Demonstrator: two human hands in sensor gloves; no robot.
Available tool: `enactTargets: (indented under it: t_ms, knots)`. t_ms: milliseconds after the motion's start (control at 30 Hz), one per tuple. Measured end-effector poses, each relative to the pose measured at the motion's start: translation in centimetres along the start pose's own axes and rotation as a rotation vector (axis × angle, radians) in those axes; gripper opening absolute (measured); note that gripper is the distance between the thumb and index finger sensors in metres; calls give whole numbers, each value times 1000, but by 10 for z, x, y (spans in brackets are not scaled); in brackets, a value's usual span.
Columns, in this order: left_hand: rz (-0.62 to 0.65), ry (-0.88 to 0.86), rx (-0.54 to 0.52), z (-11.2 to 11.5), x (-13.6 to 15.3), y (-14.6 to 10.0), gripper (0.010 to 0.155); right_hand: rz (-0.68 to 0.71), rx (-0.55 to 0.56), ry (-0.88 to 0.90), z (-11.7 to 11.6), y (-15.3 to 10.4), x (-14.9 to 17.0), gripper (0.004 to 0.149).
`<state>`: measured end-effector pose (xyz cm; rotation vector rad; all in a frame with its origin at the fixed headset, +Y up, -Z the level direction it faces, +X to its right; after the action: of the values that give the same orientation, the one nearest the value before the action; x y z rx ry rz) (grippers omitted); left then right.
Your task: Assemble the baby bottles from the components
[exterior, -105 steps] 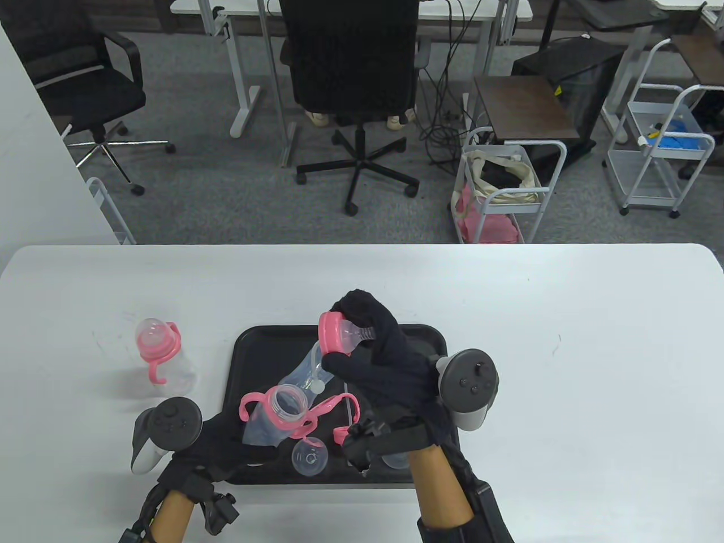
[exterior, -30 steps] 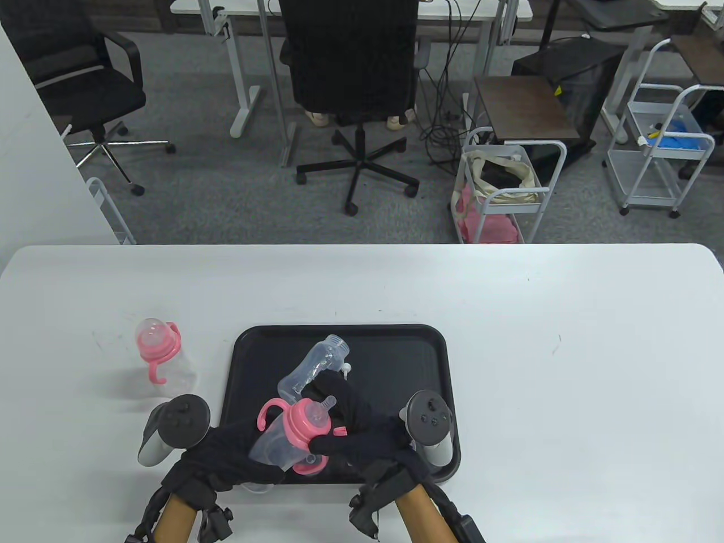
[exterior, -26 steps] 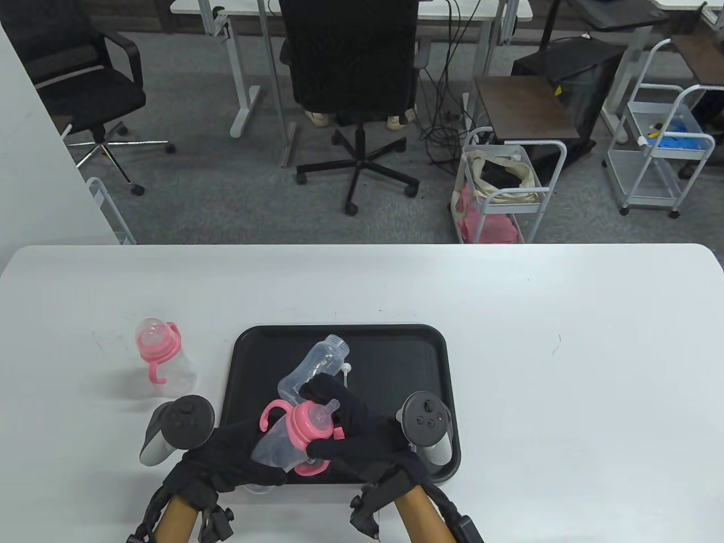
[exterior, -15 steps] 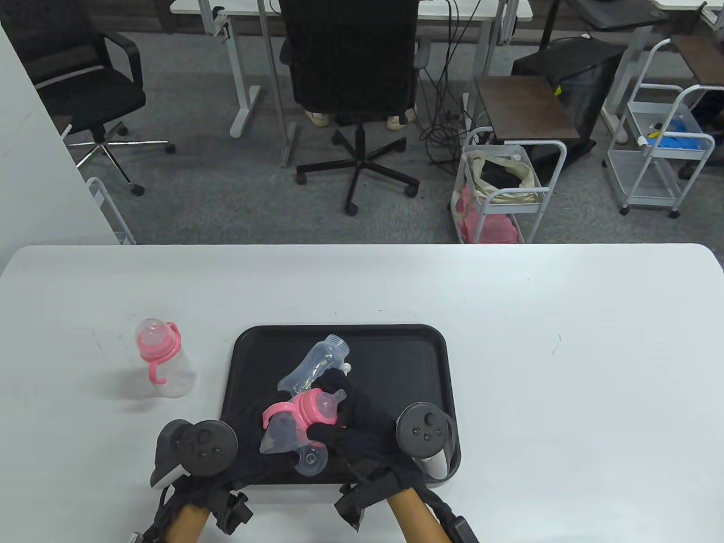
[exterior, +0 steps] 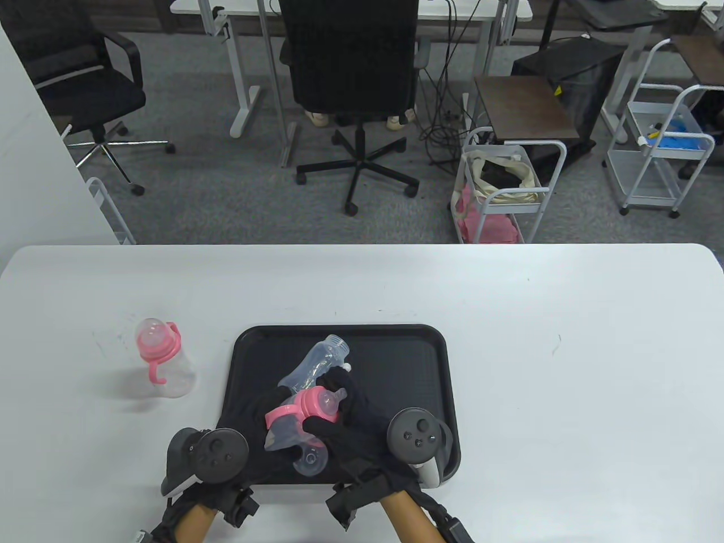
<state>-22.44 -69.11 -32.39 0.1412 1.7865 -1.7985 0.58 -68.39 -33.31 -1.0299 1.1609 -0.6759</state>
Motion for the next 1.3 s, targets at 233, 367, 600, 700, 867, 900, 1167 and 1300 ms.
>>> enactTargets:
  t_ms: [233,367,600,700,867,900,1167,1300]
  knots:
    - [-57,-112,0,-6,28,-7,97,-1,-45,95,9,3,1,97]
    - [-91,-211,2,-13,47,-12,97,35,41,-82,18,2,-2,88]
    - [-132,-229,1,-16,60,-14,97,120,-20,-376,8,1,-16,60]
    - [-146,-225,2,-16,62,-14,97,161,-120,-524,-11,-2,-25,40]
    - [-161,-241,9,-15,67,-13,97,152,-275,-791,-53,-12,-31,45]
    - [-161,-247,6,-15,67,-13,97,155,-286,-832,-58,-14,-32,47]
    - [-171,-270,10,-15,71,-14,97,86,-412,-1040,-99,-22,-21,66]
    - [-176,-287,2,-17,73,-15,97,67,-428,-1138,-111,-24,-13,68]
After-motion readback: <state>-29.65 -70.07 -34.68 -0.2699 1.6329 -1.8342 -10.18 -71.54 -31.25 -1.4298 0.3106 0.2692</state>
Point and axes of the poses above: the tracker on the back of each hand, its own x axis roughly to the little-finger side, its own y axis roughly from the wrist to the fingertips, z = x × y, the point moved 3 cm from there along y, roughly from the wrist to the fingertips, and after that the axes turned 9 degrees about x, right-handed, at the moved point
